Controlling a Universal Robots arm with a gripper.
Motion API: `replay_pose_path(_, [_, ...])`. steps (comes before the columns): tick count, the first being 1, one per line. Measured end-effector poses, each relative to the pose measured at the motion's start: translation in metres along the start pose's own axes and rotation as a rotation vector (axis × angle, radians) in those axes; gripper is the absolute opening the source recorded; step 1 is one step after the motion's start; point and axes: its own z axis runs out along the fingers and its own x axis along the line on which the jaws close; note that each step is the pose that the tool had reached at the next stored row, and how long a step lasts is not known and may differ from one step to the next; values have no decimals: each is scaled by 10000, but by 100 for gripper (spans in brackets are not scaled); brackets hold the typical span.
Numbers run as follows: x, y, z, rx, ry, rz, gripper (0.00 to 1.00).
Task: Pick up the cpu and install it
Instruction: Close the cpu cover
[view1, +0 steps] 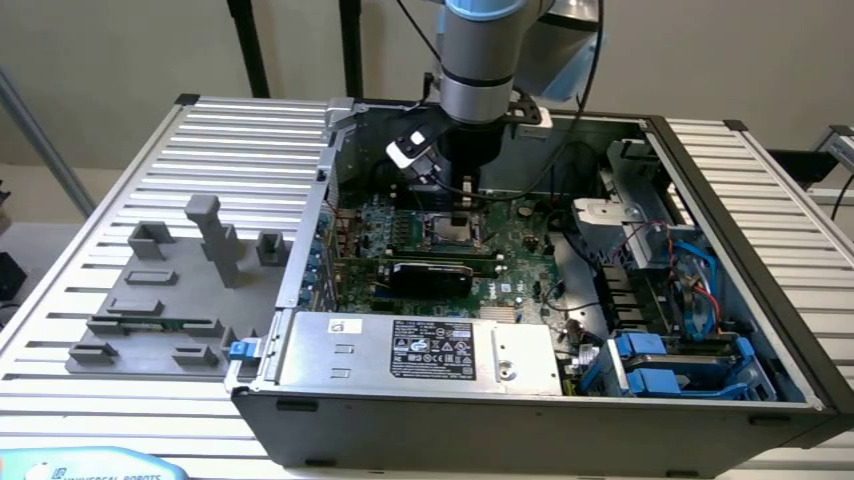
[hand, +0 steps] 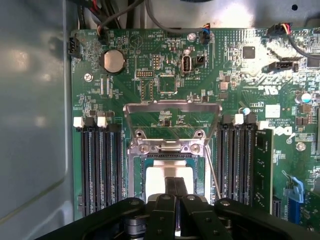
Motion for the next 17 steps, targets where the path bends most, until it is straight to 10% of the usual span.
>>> replay_pose_path(8, [-59, 217, -300, 193, 13, 3, 11])
replay_pose_path(17, [-75, 629, -417, 261, 52, 4, 11])
